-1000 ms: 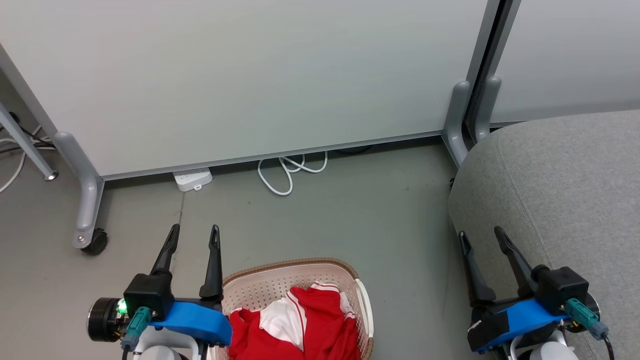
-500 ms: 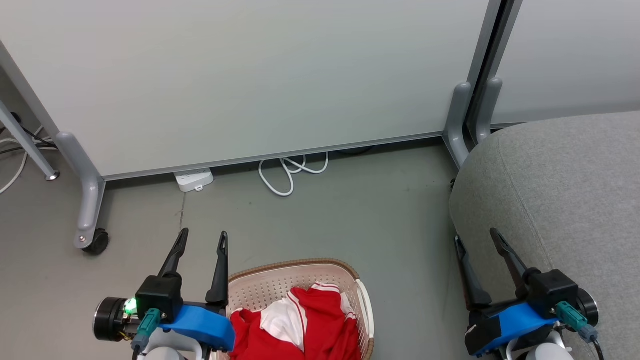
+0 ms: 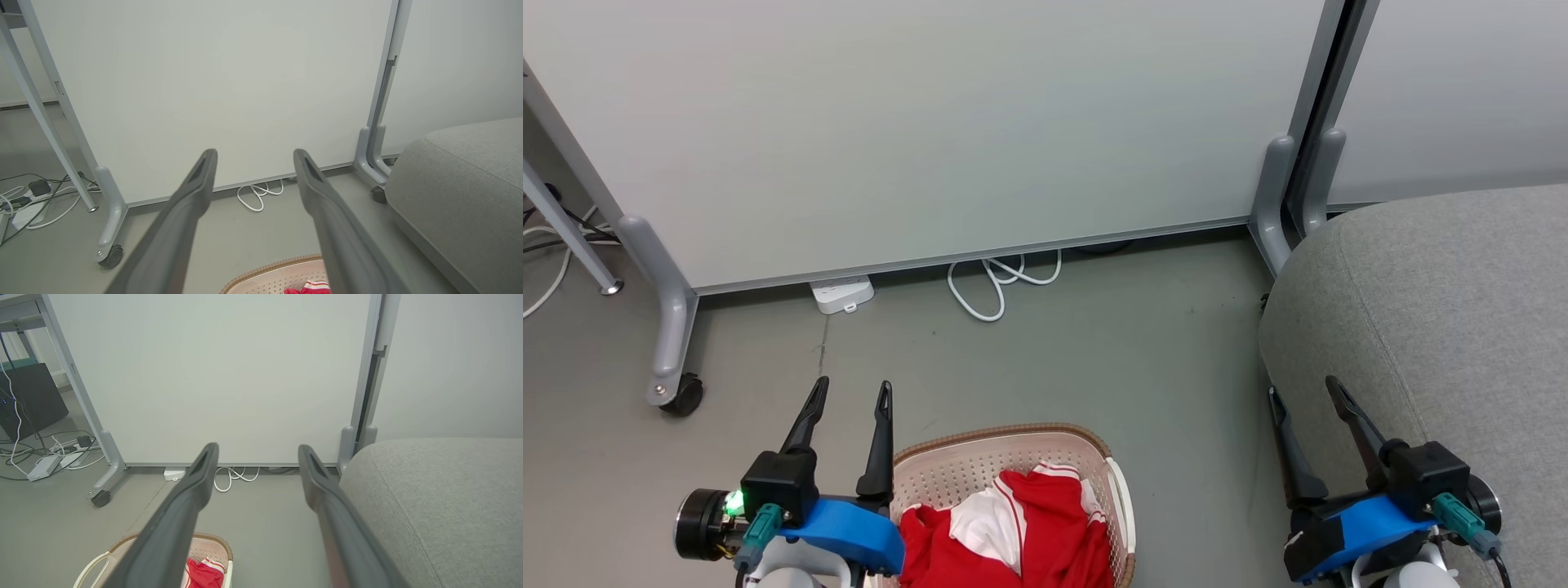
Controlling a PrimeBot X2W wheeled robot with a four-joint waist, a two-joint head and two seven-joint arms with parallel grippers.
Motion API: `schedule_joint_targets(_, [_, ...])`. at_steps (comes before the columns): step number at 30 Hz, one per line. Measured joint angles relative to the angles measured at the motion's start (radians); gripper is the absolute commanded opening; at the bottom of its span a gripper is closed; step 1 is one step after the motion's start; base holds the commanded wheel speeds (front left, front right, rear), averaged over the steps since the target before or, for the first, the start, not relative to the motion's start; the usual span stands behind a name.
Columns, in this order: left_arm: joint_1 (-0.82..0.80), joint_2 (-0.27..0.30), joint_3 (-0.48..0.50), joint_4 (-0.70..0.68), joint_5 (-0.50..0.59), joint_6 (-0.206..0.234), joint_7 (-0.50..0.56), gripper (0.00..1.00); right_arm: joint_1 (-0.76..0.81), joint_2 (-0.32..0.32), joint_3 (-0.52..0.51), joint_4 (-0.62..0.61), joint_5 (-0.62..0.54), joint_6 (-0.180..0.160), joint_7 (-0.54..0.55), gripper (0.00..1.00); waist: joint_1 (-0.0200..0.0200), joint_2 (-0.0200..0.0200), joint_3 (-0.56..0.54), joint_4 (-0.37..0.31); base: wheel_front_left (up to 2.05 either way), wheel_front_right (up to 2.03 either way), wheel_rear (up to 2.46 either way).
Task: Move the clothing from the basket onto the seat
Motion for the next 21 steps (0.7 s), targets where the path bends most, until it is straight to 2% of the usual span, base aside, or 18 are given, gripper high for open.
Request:
schedule_joint_targets(13, [-0.060, 0.002, -0.025, 0.065, 0.004, -0.013, 0.000, 1.00, -0.011, 0.000, 0.002, -0.004, 0.001, 0.000, 0.000, 1.00, 0.0000, 0.0000, 0.031, -0.006, 0.00, 0.00, 0.00])
schedule_joint_targets(21, [-0.184, 0.047, -0.112, 0.197, 0.022, -0.022, 0.000, 1.00, -0.070, -0.001, 0.019, -0.017, -0.001, 0.000, 0.000, 1.00, 0.0001, 0.0000, 0.119, -0.032, 0.00, 0.00, 0.00])
